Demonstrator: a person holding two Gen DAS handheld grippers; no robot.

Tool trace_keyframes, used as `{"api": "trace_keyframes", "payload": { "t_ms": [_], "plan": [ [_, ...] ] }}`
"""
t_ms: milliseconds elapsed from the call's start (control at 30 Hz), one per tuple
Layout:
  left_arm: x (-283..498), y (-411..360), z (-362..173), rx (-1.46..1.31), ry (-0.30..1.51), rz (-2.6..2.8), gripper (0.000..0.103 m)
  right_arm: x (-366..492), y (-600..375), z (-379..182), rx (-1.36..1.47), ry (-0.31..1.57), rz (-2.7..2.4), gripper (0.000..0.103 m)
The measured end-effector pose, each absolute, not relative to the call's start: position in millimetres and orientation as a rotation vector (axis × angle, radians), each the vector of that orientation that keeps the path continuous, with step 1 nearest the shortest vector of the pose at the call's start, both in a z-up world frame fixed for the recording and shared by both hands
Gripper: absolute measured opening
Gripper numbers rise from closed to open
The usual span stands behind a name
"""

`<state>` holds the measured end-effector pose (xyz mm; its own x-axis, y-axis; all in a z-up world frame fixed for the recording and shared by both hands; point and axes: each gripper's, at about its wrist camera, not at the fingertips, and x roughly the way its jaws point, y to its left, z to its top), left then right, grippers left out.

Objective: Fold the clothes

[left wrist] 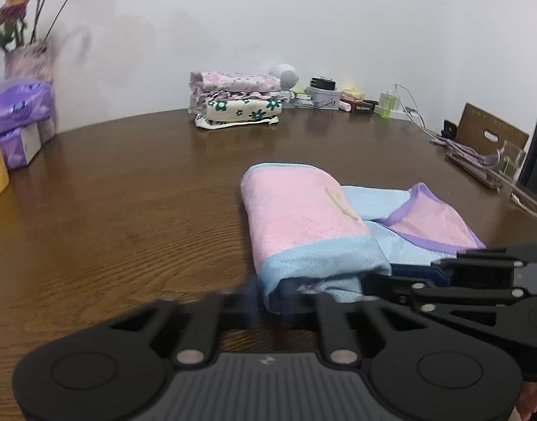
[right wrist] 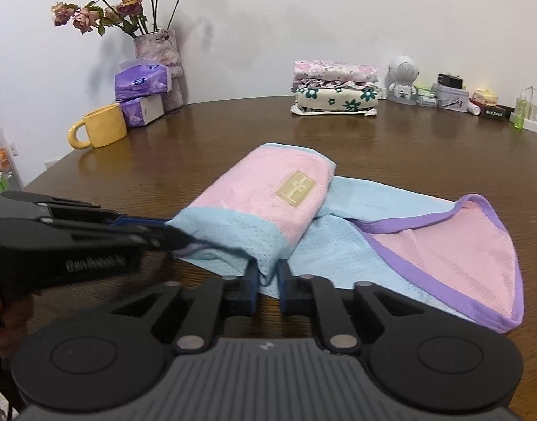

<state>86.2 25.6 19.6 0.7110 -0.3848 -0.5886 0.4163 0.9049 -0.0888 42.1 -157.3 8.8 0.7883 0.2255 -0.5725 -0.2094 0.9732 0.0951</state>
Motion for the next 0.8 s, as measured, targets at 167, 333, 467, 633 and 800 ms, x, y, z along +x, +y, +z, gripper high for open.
{"api": "trace_keyframes", "payload": {
  "t_ms": [167,333,467,633,800],
  "plan": [
    [86.1,28.3,20.4,0.031,0.638,-0.442,0.009,39.6,-158.1,9.0,0.039,0.618,0.244,0.009],
    [81.5,29.7,23.3,0.023,0.631,-0.457,0.028,38.9,-159.3,9.5,0.051,0.621,0.249,0.013],
    [84.9,27.5,19.9,0.029,0.658,-0.472,0.011,38.9,-160.4,11.2,0.053,0.628,0.257,0.012],
    [79.5,39.1,29.7,0.006,0.652,-0.516,0.057,33.4,-180.2,23.4,0.133,0.628,0.281,0.047],
    [93.2,50.8,50.4,-0.05,0.653,-0.607,0.075,50.2,-196.8,35.7,0.211,0.61,0.264,0.048]
  ]
}}
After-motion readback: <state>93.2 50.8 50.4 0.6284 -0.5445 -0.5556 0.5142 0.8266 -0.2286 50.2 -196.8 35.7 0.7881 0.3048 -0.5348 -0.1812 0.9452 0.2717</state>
